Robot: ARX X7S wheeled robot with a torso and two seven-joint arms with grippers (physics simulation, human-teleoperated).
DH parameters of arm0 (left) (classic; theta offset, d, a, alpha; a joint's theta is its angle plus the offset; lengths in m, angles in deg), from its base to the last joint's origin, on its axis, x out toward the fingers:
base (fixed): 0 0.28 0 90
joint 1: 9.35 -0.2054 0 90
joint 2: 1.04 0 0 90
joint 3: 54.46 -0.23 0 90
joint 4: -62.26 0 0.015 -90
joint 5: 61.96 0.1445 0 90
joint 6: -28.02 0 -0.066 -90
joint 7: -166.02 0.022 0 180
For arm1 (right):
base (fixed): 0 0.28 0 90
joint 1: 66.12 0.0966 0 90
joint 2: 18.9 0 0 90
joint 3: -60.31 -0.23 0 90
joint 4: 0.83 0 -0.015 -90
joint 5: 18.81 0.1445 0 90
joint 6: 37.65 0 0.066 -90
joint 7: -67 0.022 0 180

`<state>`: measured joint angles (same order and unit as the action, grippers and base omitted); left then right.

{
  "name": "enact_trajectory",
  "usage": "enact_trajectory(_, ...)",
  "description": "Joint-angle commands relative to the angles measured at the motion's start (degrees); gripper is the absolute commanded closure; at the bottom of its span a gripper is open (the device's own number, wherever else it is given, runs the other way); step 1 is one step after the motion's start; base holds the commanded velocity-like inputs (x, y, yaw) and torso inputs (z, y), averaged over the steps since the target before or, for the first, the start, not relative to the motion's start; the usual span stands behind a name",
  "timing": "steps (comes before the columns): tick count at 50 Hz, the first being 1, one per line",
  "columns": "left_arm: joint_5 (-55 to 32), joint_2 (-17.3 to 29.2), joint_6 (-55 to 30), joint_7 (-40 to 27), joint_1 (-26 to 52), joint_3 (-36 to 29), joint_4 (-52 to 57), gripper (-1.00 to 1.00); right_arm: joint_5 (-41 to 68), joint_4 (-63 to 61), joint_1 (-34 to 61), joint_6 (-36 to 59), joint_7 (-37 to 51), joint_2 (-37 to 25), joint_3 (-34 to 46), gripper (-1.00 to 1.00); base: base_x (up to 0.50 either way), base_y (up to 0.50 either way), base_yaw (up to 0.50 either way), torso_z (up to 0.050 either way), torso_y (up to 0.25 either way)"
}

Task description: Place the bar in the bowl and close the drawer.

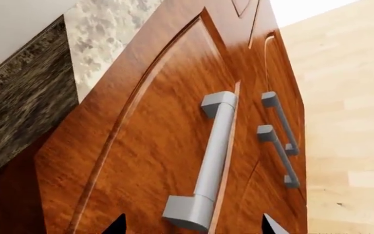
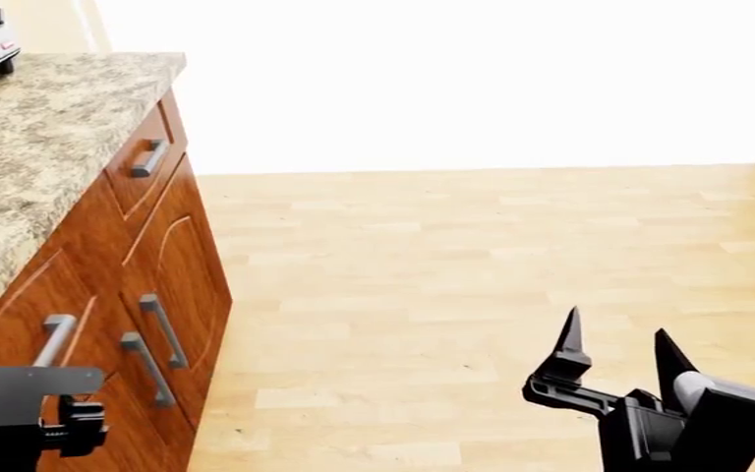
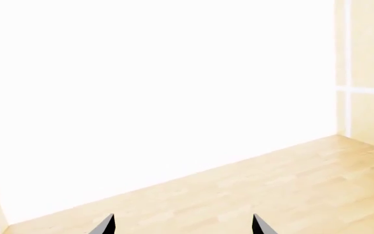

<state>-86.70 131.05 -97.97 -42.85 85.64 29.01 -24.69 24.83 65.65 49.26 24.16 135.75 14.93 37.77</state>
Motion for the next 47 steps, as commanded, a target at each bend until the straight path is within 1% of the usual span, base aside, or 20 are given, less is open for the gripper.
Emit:
enact_trajectory(1, 9.5, 4.0, -3.2, -3.2, 1.6, 4.3, -3.5, -1.0, -0.4, -0.1, -0.6, -0.3, 0.1, -0.2, -0.3, -1.0, 0.0, 0.0, 0.0, 0.0, 0.0)
enact_trajectory(11, 11.4, 4.3, -3.2, -2.7, 4.2, 2.0, -7.8, -1.0, -0.5, -0.2, -0.9, -0.4, 0.1, -0.1, -0.5, -1.0, 0.0, 0.0, 0.0, 0.001, 0.002)
enact_trajectory(30, 11.0, 5.4, -3.7, -3.2, 2.8, 4.0, -8.2, -1.0, -0.6, -0.2, -1.2, -0.2, -0.2, 0.3, -0.7, -1.0, 0.0, -0.01, 0.0, 0.001, 0.001)
enact_trajectory(47, 11.8, 6.0, -4.9, -3.1, 4.3, 3.3, -8.9, -1.0, -0.4, -0.6, -1.1, 0.3, -0.5, 0.2, -1.2, -1.0, 0.01, 0.01, 0.0, 0.001, 0.0)
